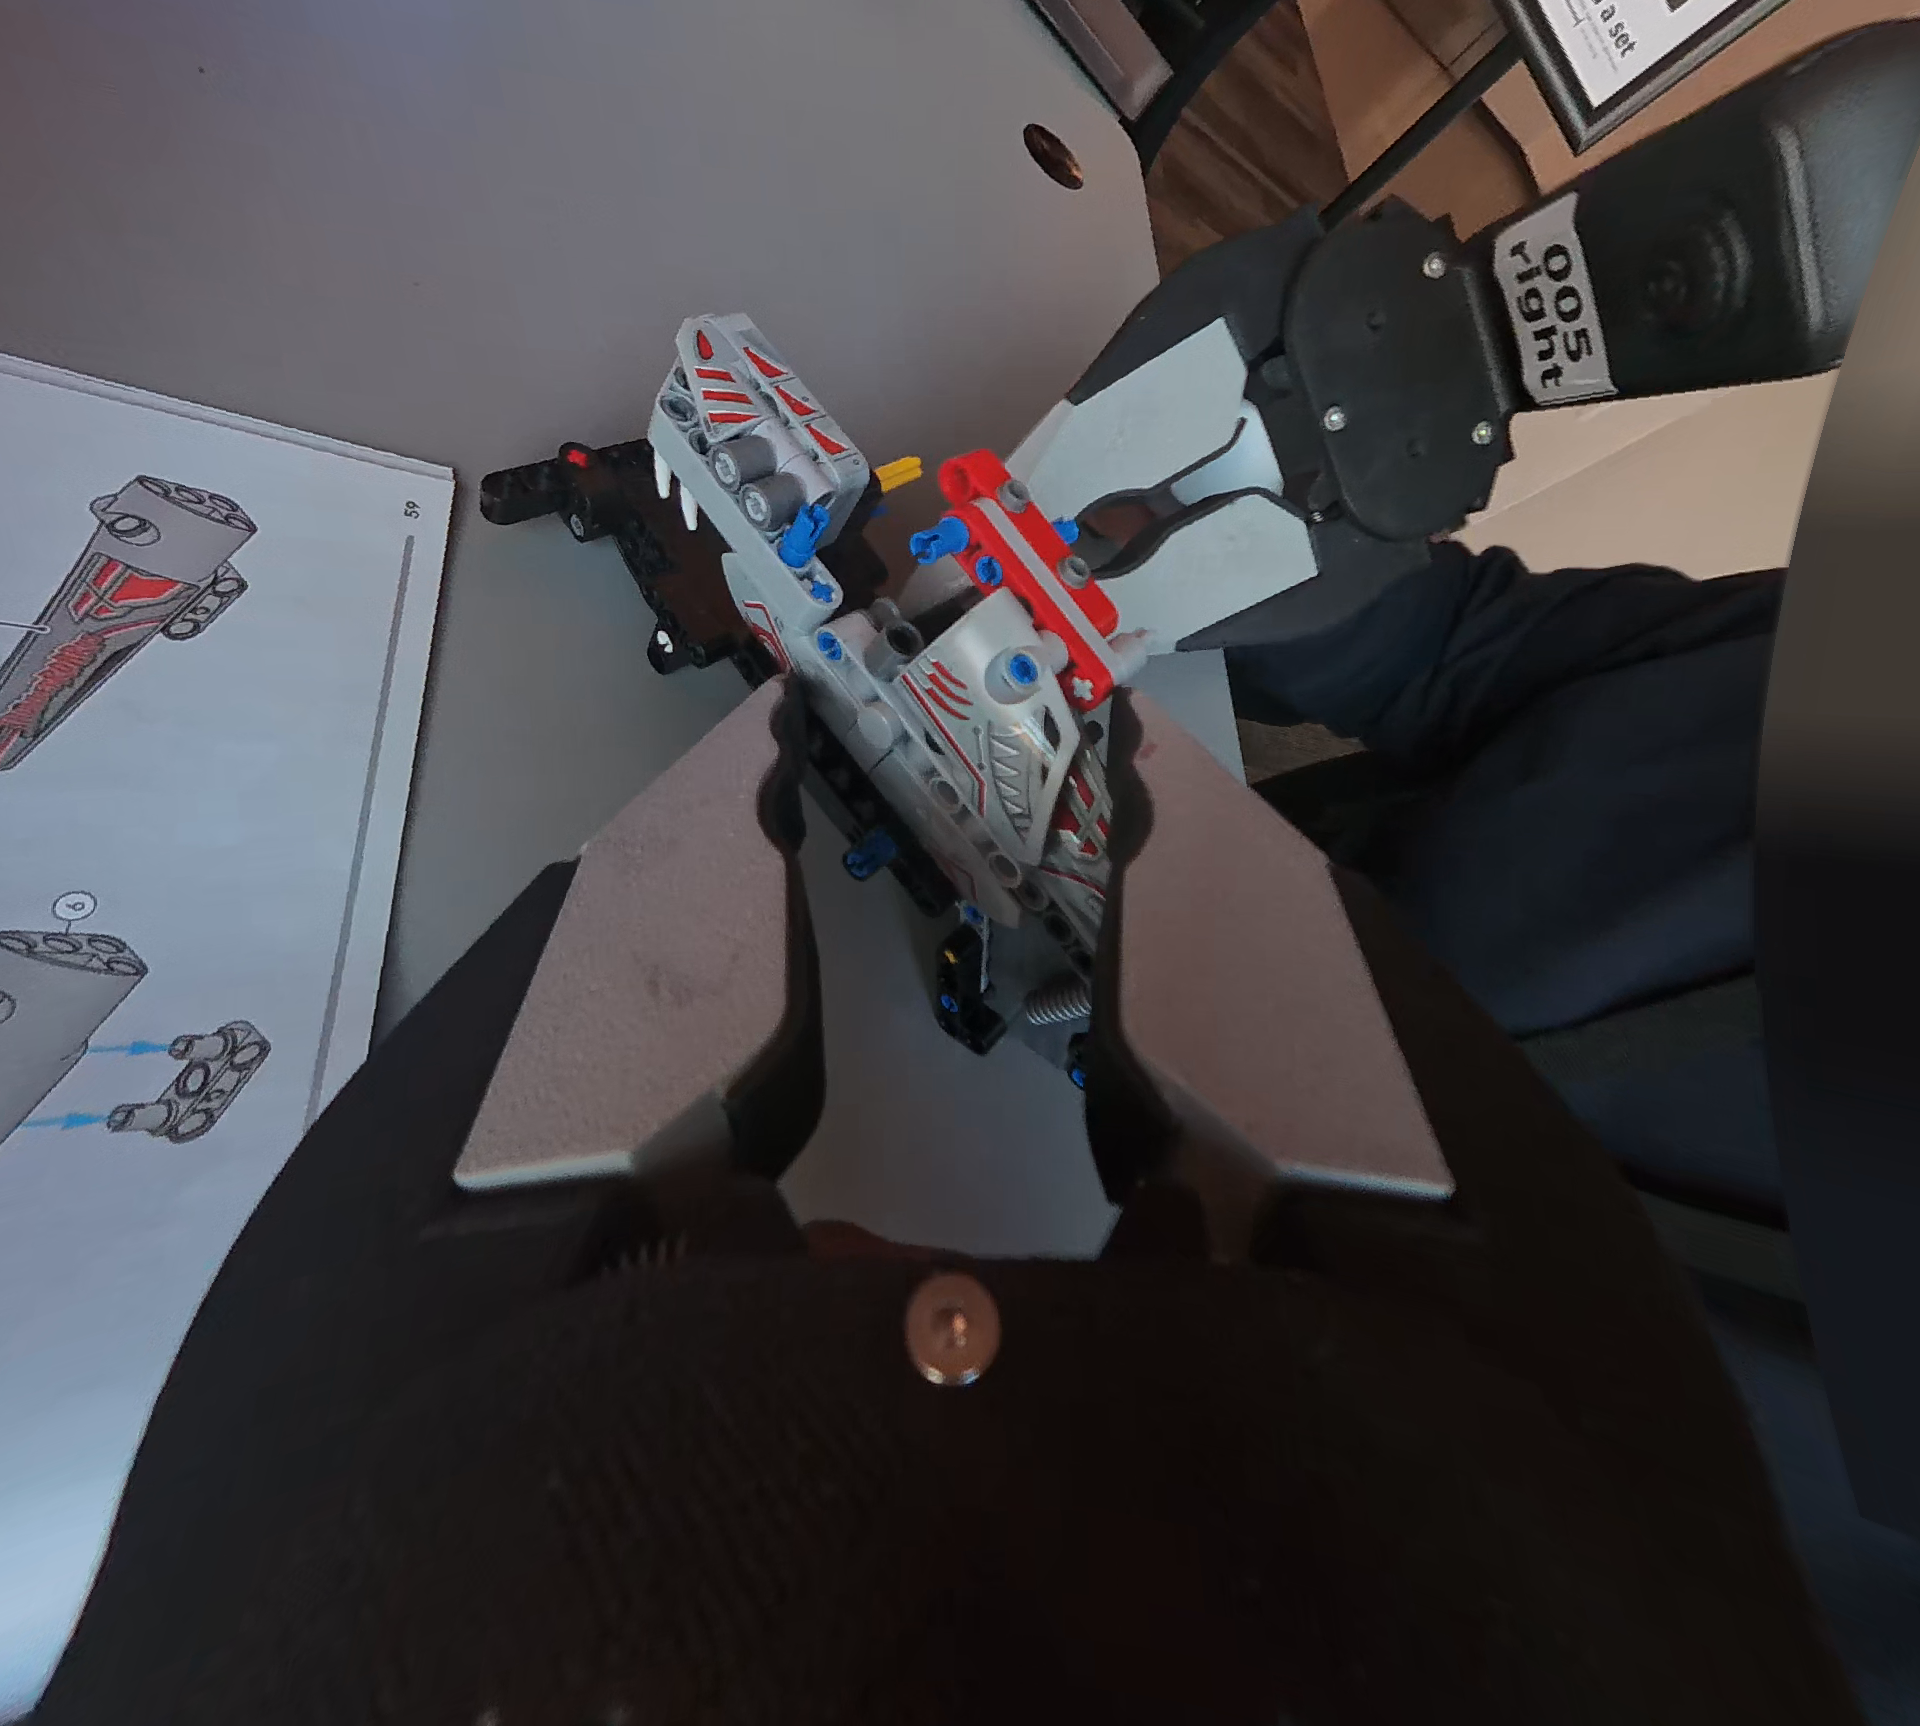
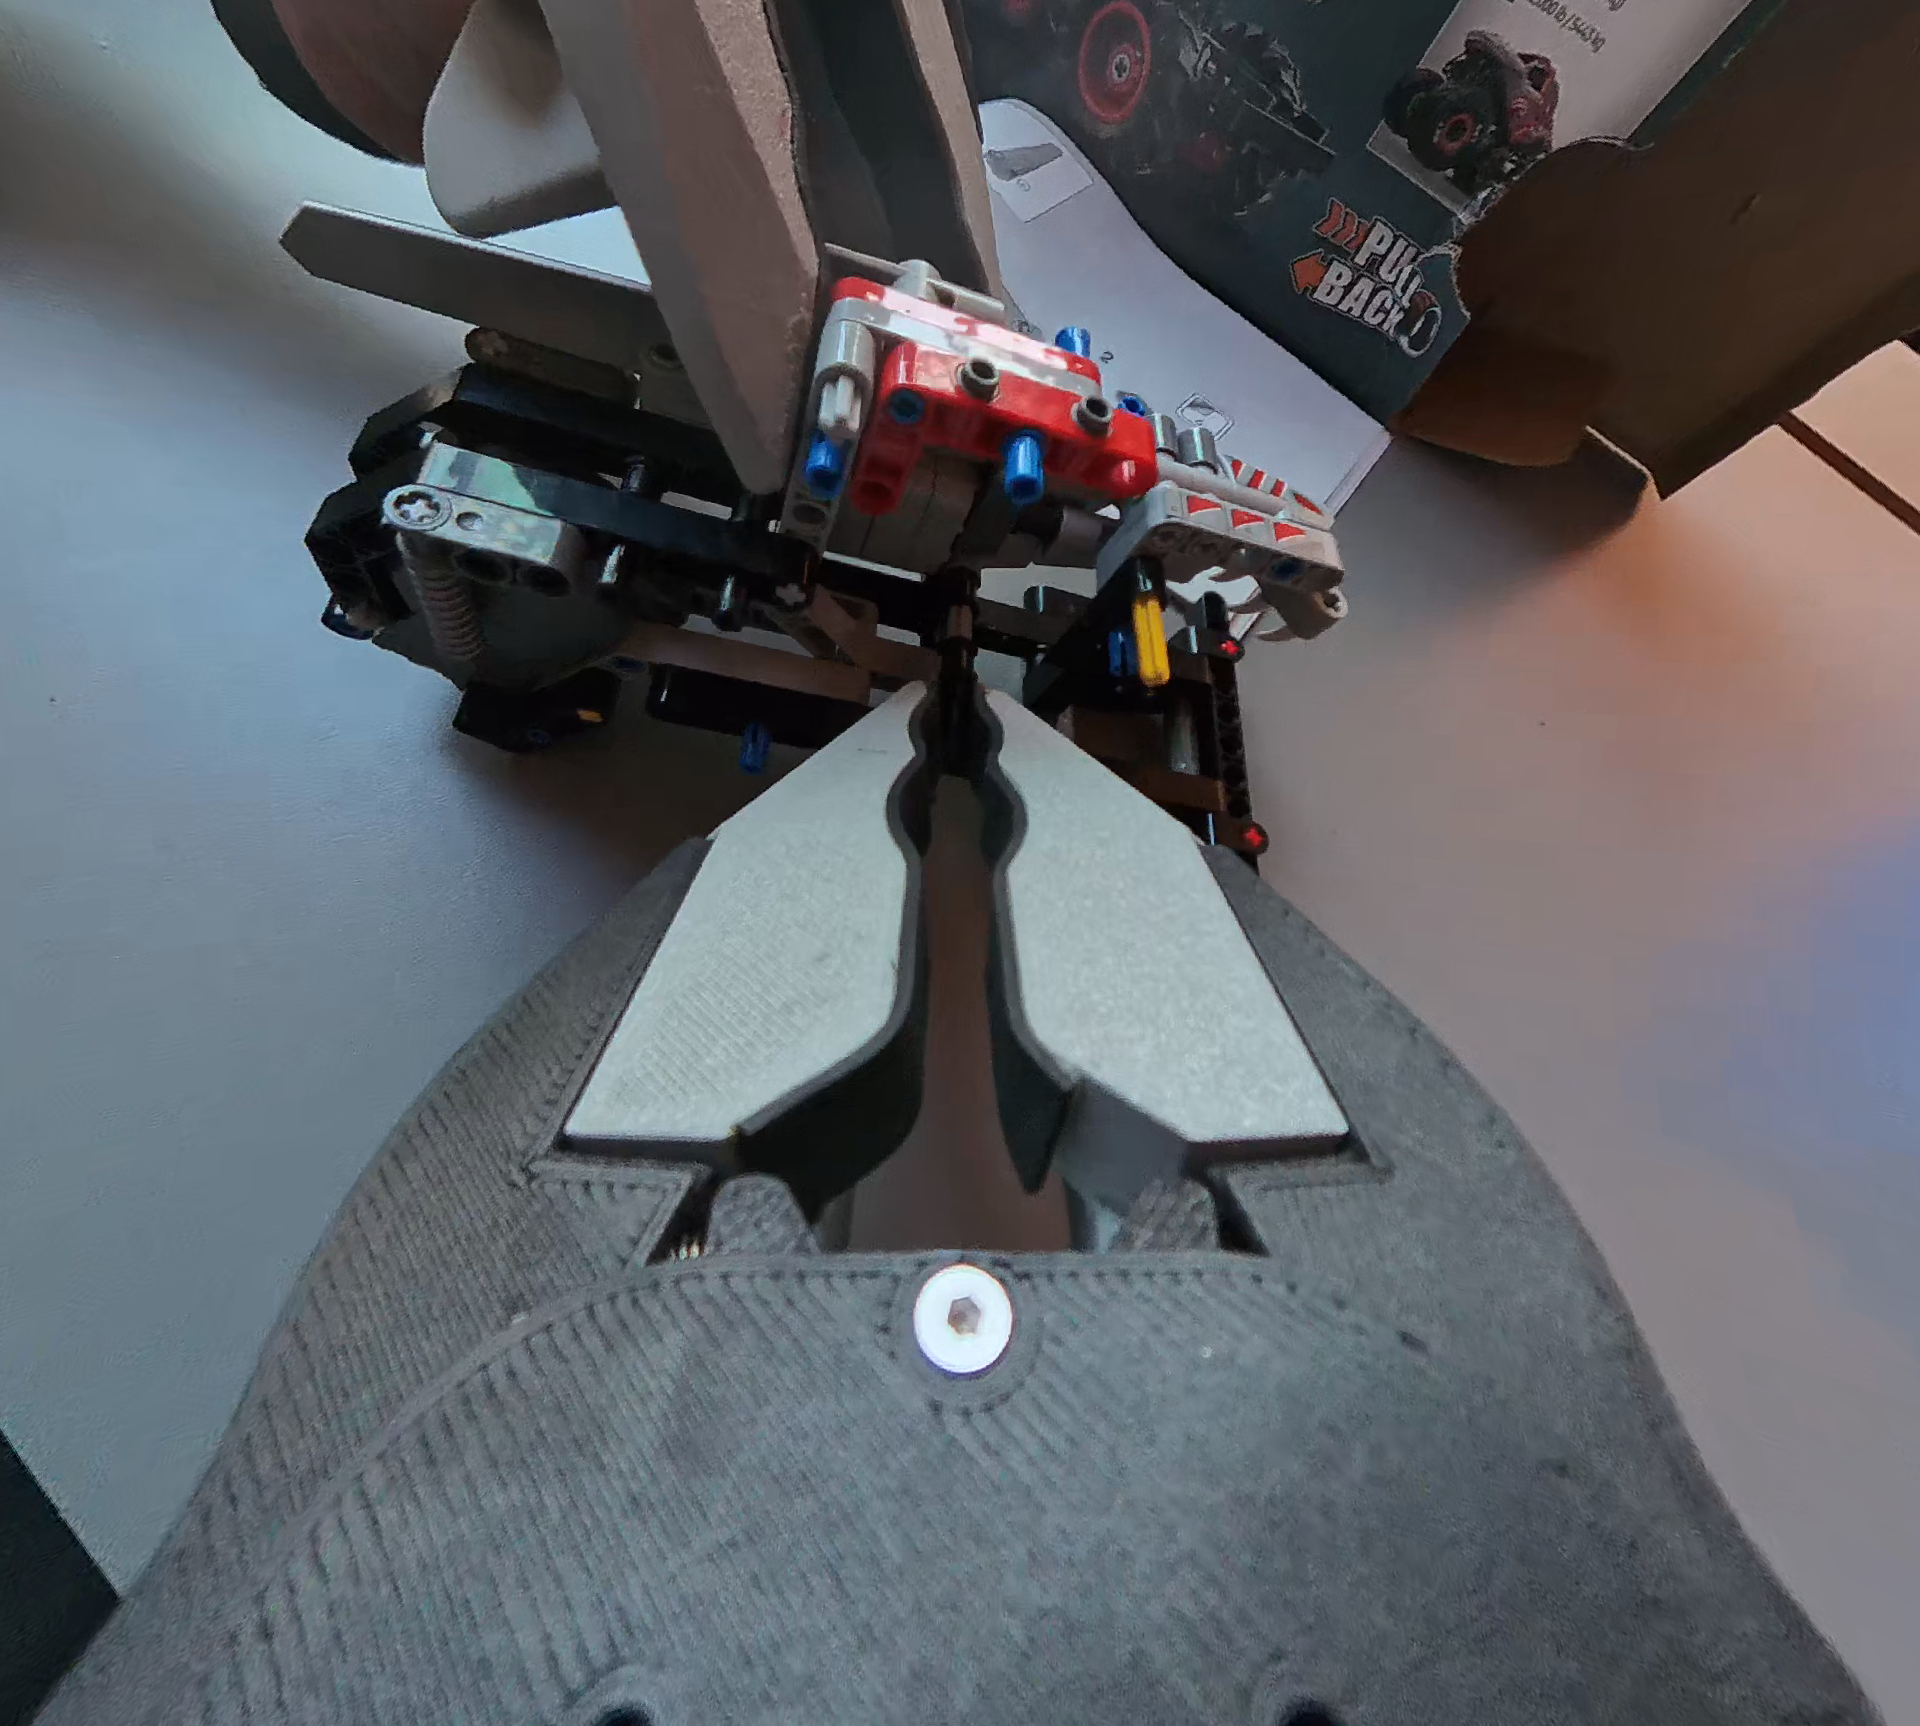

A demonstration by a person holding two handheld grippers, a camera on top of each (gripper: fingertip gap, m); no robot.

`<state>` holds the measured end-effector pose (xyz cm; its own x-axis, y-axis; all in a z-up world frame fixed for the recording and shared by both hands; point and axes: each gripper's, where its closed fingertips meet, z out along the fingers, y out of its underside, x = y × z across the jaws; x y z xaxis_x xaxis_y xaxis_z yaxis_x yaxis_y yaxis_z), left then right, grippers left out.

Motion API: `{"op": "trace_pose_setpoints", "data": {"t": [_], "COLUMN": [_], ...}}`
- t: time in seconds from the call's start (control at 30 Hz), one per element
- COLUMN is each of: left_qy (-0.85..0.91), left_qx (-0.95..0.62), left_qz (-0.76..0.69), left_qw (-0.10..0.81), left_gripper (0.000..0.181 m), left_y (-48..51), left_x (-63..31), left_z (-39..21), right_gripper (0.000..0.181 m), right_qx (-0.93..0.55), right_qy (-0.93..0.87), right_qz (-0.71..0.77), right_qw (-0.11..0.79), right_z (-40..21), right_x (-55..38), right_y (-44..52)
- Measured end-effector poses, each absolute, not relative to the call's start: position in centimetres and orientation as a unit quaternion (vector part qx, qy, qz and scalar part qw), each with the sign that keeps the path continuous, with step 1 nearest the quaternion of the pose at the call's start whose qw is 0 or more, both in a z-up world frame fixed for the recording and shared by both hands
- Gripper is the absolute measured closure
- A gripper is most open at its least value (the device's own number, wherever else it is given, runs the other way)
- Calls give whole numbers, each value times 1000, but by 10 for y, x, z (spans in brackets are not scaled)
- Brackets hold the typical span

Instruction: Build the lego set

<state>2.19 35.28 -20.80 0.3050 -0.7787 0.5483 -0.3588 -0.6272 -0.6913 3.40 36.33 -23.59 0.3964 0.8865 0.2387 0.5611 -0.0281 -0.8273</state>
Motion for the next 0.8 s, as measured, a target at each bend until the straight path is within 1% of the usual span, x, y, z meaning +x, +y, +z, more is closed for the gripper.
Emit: {"op": "trace_pose_setpoints", "data": {"t": [0.13, 0.27, 0.33, 0.43, 0.5, 0.63, 0.67, 0.73, 0.8], "left_qy": [366, 366, 364, 353, 348, 355, 357, 358, 360], "left_qx": [-772, -777, -783, -788, -792, -803, -805, -809, -816], "left_qz": [-468, -459, -450, -441, -424, -359, -352, -338, -322], "left_qw": [223, 226, 229, 246, 267, 316, 319, 321, 317], "left_gripper": [126, 123, 114, 109, 99, 92, 91, 91, 91], "left_y": [353, 355, 359, 365, 368, 359, 351, 334, 316], "left_x": [21, 19, 15, 6, -5, -34, -39, -48, -55], "left_z": [-207, -206, -206, -195, -183, -164, -162, -164, -172], "right_gripper": [172, 168, 167, 165, 162, 150, 143, 136, 120], "right_qx": [-678, -672, -669, -665, -662, -656, -655, -648, -658], "right_qy": [-518, -502, -497, -481, -475, -480, -484, -508, -533], "right_qz": [158, 182, 206, 220, 231, 260, 269, 297, 313], "right_qw": [496, 514, 514, 528, 533, 521, 515, 483, 430], "right_z": [-228, -219, -216, -209, -206, -205, -206, -210, -223], "right_x": [40, 57, 64, 74, 79, 89, 90, 89, 87], "right_y": [363, 359, 357, 363, 367, 377, 381, 384, 390]}}
